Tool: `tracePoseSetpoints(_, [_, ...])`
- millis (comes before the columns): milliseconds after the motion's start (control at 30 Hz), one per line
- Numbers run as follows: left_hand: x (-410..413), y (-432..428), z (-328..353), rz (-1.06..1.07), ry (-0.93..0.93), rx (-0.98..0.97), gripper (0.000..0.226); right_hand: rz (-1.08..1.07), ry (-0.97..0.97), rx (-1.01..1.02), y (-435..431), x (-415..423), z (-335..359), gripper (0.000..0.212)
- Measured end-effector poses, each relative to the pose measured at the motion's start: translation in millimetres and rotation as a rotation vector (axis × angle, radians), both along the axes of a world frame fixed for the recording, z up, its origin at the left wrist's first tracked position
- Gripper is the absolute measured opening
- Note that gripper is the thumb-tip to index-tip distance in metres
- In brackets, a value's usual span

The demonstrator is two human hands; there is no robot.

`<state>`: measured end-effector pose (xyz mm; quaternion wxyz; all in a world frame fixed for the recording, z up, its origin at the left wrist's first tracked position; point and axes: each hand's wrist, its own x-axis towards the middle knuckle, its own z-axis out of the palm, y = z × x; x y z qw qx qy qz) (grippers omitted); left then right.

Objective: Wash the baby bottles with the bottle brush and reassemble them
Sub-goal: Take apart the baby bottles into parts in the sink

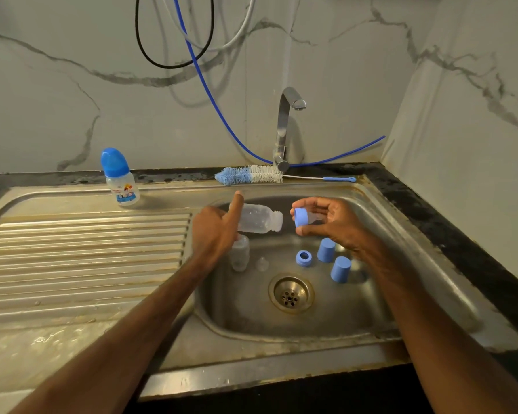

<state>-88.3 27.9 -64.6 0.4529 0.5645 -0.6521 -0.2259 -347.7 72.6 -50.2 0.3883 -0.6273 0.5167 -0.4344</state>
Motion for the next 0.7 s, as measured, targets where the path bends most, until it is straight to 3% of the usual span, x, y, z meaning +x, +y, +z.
tracePoseSetpoints(100, [-1.4,-3.3,-5.5,-0.086,-0.194,-0.181,0.069,0.043,0.215,0.079,-4.4,0.5,-10.5,0.046])
tracePoseSetpoints(233, [-10.9,-2.4,-7.8,-0.150,-0.330,-0.237,0.069,0.089,0.572,0.172,-7.3,0.7,-21.9,0.038])
tracePoseSetpoints(533, [-9.4,-4.1,-16.7,-0.252,-0.521,-0.193,0.087,0.063,0.567,0.331,-7.6,1.6,-24.1,0.038])
tracePoseSetpoints(700, [-4.6,1.3,-7.5,-0.357,-0.711,-0.031,0.066,0.073,0.598,0.334,-10.0,5.0,-26.9,0.042])
